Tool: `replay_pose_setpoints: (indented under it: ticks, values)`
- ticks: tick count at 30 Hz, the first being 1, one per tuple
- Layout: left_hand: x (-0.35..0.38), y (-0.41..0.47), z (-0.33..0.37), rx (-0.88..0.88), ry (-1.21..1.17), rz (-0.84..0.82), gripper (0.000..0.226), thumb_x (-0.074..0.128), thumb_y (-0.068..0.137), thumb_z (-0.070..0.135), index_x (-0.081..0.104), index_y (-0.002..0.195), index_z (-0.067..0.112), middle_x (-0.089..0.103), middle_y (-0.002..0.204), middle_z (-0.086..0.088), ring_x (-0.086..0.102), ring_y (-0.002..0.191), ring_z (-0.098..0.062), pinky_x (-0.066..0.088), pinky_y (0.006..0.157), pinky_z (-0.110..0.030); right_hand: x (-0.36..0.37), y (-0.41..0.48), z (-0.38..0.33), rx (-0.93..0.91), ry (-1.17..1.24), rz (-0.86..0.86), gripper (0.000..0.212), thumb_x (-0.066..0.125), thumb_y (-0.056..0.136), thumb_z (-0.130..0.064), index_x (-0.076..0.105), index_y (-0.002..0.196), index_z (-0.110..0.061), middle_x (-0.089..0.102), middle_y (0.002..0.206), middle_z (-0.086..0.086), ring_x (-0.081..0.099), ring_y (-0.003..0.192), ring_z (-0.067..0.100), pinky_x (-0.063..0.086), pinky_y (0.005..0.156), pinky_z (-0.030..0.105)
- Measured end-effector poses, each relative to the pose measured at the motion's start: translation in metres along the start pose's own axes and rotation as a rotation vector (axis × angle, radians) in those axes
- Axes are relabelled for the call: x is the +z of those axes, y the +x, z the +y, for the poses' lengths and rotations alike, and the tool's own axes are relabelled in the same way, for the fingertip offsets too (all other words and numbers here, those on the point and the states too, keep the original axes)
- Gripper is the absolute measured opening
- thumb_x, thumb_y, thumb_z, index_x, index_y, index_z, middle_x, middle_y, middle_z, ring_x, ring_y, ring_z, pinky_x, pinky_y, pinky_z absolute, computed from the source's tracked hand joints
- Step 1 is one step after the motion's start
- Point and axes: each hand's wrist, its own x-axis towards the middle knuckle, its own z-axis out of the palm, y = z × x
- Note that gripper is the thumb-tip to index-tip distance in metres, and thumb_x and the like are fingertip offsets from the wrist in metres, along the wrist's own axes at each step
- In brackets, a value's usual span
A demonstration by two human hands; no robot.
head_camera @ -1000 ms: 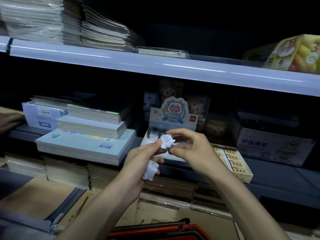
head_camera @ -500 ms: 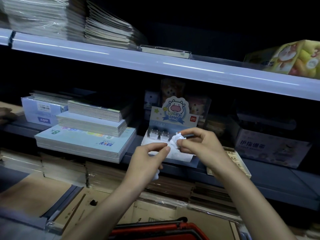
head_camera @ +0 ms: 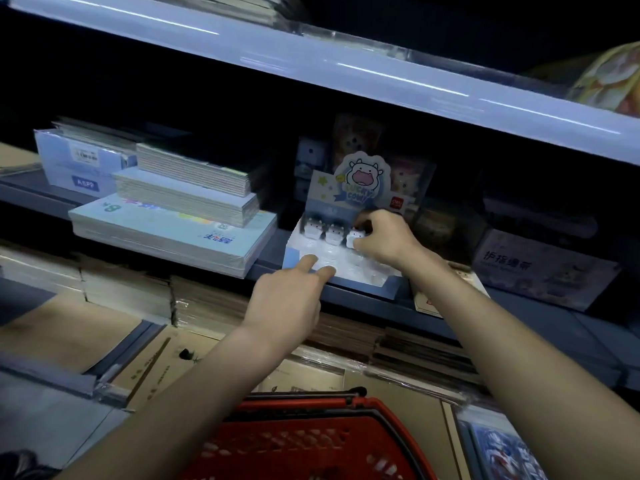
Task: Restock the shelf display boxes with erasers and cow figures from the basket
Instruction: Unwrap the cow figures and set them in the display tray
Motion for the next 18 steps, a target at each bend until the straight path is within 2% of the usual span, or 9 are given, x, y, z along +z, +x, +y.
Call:
replay_pose_setpoints:
  ticks: [4,9,13,16,18]
  values:
    - [-0.004,0.001,0.0,-0.017,-0.01,-0.009,0.05,0.049,0.098,0.02,0.046,0.145,0.039,0.047,0.15,0.008,0.069,0.098,-0.028,0.04,0.066,-0.033,0.009,0.008,0.005,0.024,-0.028,0.01,0.028,0.066,0.089,-0.017,0.072,0.116,-0.016,0.073,0.114,0.006,0.066,0.103,0.027,0.055,0.091,0.036]
    - [-0.004,0.001,0.001,-0.032,-0.021,-0.024,0.047,0.048,0.099,0.02,0.049,0.143,0.037,0.048,0.148,0.007,0.069,0.098,-0.029,0.042,0.068,-0.034,0.011,0.009,0.009,0.048,-0.034,0.049,0.02,0.072,0.088,-0.016,0.072,0.109,-0.015,0.072,0.108,0.006,0.065,0.1,0.025,0.052,0.086,0.032]
    - [-0.004,0.001,0.0,-0.031,-0.028,-0.021,0.046,0.047,0.1,0.021,0.049,0.143,0.037,0.048,0.147,0.006,0.069,0.098,-0.029,0.043,0.069,-0.035,0.016,0.007,0.009,0.063,-0.07,0.076,0.03,0.074,0.087,-0.009,0.072,0.115,-0.019,0.072,0.116,0.005,0.065,0.107,0.025,0.052,0.091,0.031]
    - [-0.005,0.002,0.001,-0.016,-0.031,0.007,0.038,0.041,0.104,0.03,0.053,0.14,0.036,0.049,0.145,0.007,0.069,0.096,-0.028,0.047,0.071,-0.035,0.014,0.002,0.002,0.039,-0.154,0.064,0.036,0.065,0.092,-0.004,0.071,0.124,-0.019,0.071,0.124,0.007,0.065,0.115,0.03,0.054,0.097,0.04]
    - [-0.007,0.002,0.002,-0.025,-0.083,0.059,0.038,0.035,0.106,0.041,0.054,0.139,0.038,0.05,0.142,0.011,0.069,0.097,-0.025,0.045,0.07,-0.034,0.007,-0.008,-0.006,0.01,-0.198,0.07,0.044,0.057,0.092,0.003,0.07,0.127,-0.021,0.069,0.125,0.01,0.064,0.115,0.035,0.055,0.093,0.041]
